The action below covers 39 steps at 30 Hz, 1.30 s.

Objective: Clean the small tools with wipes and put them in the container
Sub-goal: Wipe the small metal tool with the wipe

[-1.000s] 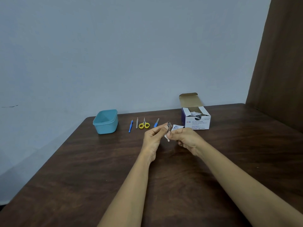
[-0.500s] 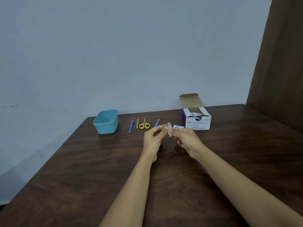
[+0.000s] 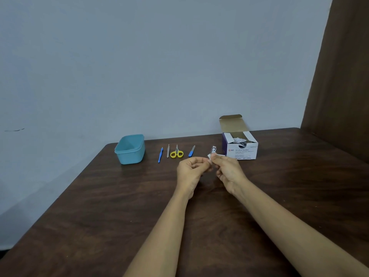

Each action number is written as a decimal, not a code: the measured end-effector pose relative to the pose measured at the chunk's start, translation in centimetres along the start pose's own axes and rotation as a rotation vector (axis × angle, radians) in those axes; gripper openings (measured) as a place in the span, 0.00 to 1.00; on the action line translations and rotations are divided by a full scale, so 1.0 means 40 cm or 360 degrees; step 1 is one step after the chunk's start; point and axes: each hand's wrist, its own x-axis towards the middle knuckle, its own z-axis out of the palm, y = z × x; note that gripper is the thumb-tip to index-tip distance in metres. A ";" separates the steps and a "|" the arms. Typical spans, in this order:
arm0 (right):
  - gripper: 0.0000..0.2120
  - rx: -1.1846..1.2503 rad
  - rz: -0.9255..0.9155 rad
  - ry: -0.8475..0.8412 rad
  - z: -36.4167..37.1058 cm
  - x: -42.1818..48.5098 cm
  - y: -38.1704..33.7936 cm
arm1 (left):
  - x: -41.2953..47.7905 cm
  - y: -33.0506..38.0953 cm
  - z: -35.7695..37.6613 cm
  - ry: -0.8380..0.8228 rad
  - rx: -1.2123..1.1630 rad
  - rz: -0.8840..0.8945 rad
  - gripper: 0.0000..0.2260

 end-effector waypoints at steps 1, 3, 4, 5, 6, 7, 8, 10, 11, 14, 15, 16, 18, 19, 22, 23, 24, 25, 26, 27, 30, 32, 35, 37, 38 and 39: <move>0.07 -0.0024 -0.0014 0.0002 -0.002 0.001 0.003 | -0.001 0.000 0.001 -0.0007 0.0010 0.0007 0.03; 0.08 -0.0078 -0.0048 0.0012 -0.006 0.002 0.006 | -0.002 -0.001 0.002 -0.0034 0.0046 0.0034 0.03; 0.09 -0.0103 -0.0068 0.0013 -0.007 0.003 0.007 | -0.003 -0.001 0.003 -0.0048 0.0067 0.0050 0.02; 0.09 -0.0124 -0.0087 0.0008 -0.007 0.004 0.007 | -0.003 -0.002 0.004 -0.0058 0.0091 0.0063 0.02; 0.10 -0.0143 -0.0107 -0.0004 -0.006 0.004 0.008 | -0.001 -0.004 0.003 -0.0069 0.0116 0.0073 0.03; 0.11 -0.0159 -0.0130 -0.0021 -0.004 0.004 0.008 | 0.000 -0.006 0.002 -0.0083 0.0143 0.0078 0.03; 0.12 -0.0172 -0.0161 -0.0038 -0.001 0.002 0.009 | 0.002 -0.008 0.002 -0.0097 0.0171 0.0078 0.04; 0.13 -0.0199 -0.0230 -0.0058 0.006 -0.005 0.007 | 0.005 -0.010 0.000 -0.0118 0.0210 0.0069 0.04; 0.14 -0.0222 -0.0251 -0.0055 0.007 -0.007 0.006 | 0.006 -0.011 0.000 -0.0124 0.0227 0.0066 0.04; 0.17 -0.0334 -0.0282 -0.0023 0.005 -0.009 -0.005 | 0.006 -0.010 0.000 -0.0144 0.0322 0.0062 0.04; 0.17 -0.0403 -0.0293 -0.0014 0.001 -0.007 -0.007 | 0.006 -0.010 0.001 -0.0150 0.0357 0.0060 0.04; 0.16 -0.0483 -0.0301 -0.0013 -0.001 -0.007 -0.010 | 0.007 -0.010 0.001 -0.0154 0.0385 0.0060 0.04; 0.17 -0.0607 -0.0321 -0.0027 -0.003 -0.007 -0.012 | 0.008 -0.011 0.002 -0.0146 0.0423 0.0068 0.04; 0.18 -0.0636 -0.0325 -0.0031 -0.003 -0.007 -0.011 | 0.008 -0.011 0.003 -0.0133 0.0431 0.0074 0.04; 0.18 -0.0618 -0.0276 0.0016 0.003 0.000 -0.003 | 0.007 -0.010 0.005 -0.0095 0.0406 0.0074 0.05; 0.18 -0.0591 -0.0250 0.0030 0.005 0.004 0.003 | 0.007 -0.010 0.006 -0.0090 0.0397 0.0073 0.05; 0.18 -0.0553 -0.0221 0.0033 0.007 0.007 0.009 | 0.008 -0.011 0.006 -0.0093 0.0398 0.0075 0.05; 0.18 -0.0504 -0.0194 0.0021 0.007 0.010 0.014 | 0.008 -0.012 0.006 -0.0108 0.0404 0.0078 0.05; 0.18 -0.0437 -0.0169 -0.0003 0.005 0.012 0.017 | 0.006 -0.012 0.006 -0.0132 0.0400 0.0080 0.05; 0.17 -0.0359 -0.0145 -0.0030 0.001 0.012 0.017 | 0.006 -0.011 0.004 -0.0158 0.0379 0.0074 0.05; 0.11 -0.0043 -0.0046 -0.0036 -0.018 0.016 0.006 | 0.008 -0.011 -0.003 -0.0200 0.0253 0.0028 0.05; 0.05 0.0223 0.0078 -0.0003 -0.035 0.019 -0.003 | 0.006 -0.008 -0.003 -0.0228 0.0200 -0.0002 0.05; 0.08 0.0434 0.0254 -0.0031 -0.049 0.024 -0.009 | 0.001 0.000 0.000 -0.0291 0.0156 -0.0040 0.05; 0.06 0.0412 0.0332 -0.0128 -0.055 0.019 -0.014 | -0.001 0.006 -0.001 -0.0308 0.0108 -0.0054 0.05; 0.06 0.0373 0.0357 -0.0197 -0.056 0.016 -0.014 | -0.001 0.008 -0.003 -0.0312 0.0080 -0.0056 0.05; 0.06 0.0332 0.0371 -0.0263 -0.058 0.015 -0.015 | -0.002 0.010 -0.005 -0.0318 0.0056 -0.0060 0.05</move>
